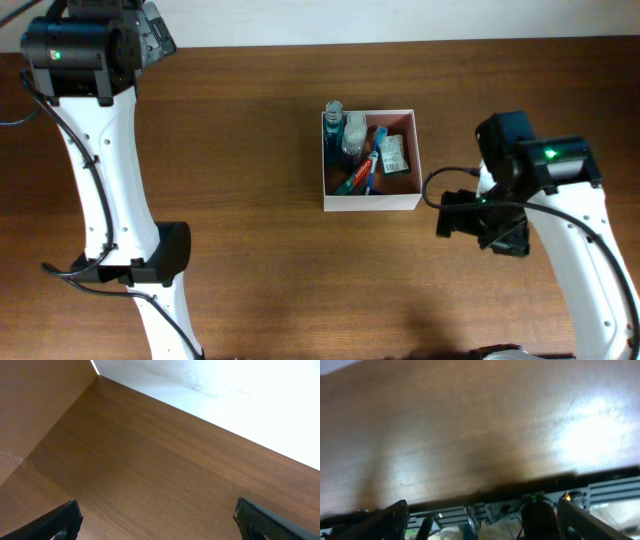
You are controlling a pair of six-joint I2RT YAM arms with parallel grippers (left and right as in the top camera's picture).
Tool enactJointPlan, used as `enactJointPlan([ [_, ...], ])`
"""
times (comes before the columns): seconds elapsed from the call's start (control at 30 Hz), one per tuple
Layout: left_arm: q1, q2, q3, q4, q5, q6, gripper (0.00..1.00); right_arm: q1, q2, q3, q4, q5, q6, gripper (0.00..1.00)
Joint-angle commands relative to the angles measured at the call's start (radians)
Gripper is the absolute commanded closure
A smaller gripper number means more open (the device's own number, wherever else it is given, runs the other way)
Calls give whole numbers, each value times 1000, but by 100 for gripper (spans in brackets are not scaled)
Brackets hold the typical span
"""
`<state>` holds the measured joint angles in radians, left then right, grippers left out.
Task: Pack container
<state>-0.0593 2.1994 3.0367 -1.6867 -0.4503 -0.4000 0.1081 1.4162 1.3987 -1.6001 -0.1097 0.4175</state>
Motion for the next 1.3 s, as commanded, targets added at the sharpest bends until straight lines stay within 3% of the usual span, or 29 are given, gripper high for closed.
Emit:
enactJointPlan([
  [0.0, 3, 1, -3, -1, -13, 13, 1, 5, -20, -22, 3, -58, 48, 1],
  [0.73, 3, 1, -3, -1, -13, 12, 1, 5, -21, -22, 16, -115, 1, 1],
  [1.07, 3, 1, -3, -1, -13, 12, 1, 60, -36, -35, 227, -116, -55, 1],
  [1.27, 3, 1, -3, -1, -13, 12, 1, 88, -195, -183, 409, -114, -74, 1],
])
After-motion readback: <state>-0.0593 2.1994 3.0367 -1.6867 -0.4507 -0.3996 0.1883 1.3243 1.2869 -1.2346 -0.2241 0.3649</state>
